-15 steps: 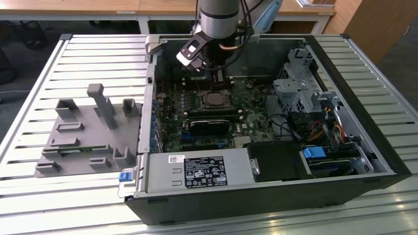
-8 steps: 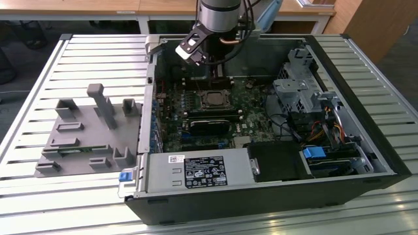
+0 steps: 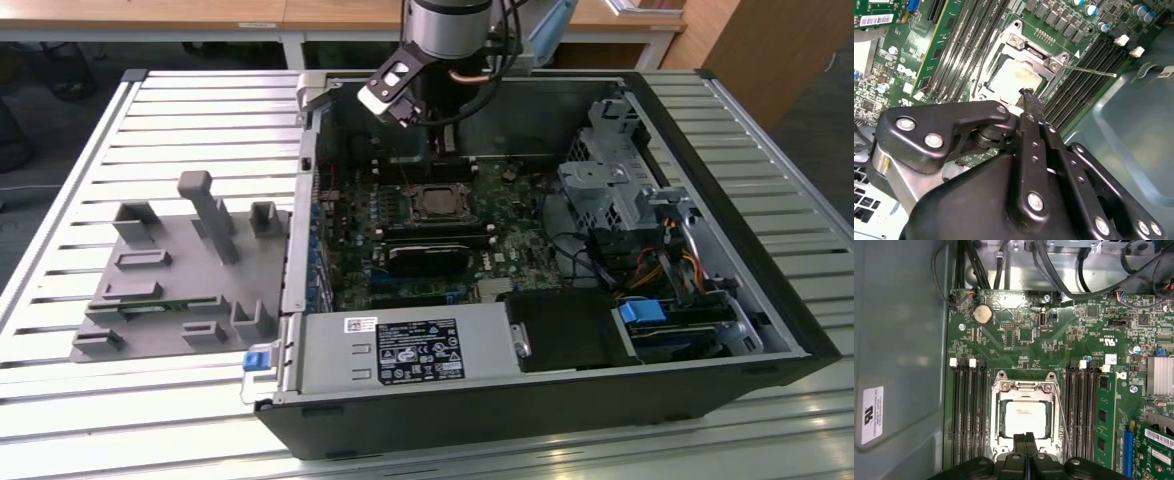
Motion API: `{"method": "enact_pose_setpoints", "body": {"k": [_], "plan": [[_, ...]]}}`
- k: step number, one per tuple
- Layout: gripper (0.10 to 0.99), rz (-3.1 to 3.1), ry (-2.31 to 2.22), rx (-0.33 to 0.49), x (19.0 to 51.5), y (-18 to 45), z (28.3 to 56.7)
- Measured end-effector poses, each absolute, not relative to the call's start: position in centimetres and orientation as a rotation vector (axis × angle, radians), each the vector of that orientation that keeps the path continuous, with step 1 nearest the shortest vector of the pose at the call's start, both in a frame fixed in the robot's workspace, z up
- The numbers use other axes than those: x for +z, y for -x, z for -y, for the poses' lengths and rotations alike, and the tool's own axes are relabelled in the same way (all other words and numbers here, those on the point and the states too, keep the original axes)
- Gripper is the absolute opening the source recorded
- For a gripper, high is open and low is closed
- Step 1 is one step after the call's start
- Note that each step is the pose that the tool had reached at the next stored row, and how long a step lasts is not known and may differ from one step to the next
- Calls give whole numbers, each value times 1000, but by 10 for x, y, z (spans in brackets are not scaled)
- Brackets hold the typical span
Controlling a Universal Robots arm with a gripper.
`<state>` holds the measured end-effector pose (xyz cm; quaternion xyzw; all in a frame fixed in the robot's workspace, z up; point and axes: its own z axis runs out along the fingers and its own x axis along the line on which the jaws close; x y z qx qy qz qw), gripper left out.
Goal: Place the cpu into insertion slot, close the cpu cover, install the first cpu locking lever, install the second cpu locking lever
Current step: 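Install the first cpu locking lever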
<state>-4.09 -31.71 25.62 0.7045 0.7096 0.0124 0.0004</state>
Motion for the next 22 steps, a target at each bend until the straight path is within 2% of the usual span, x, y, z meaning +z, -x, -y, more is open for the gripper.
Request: {"method": "enact_pose_setpoints", "body": {"k": [22], "plan": [[106,-2229,-2213,39,268,41,317]]}}
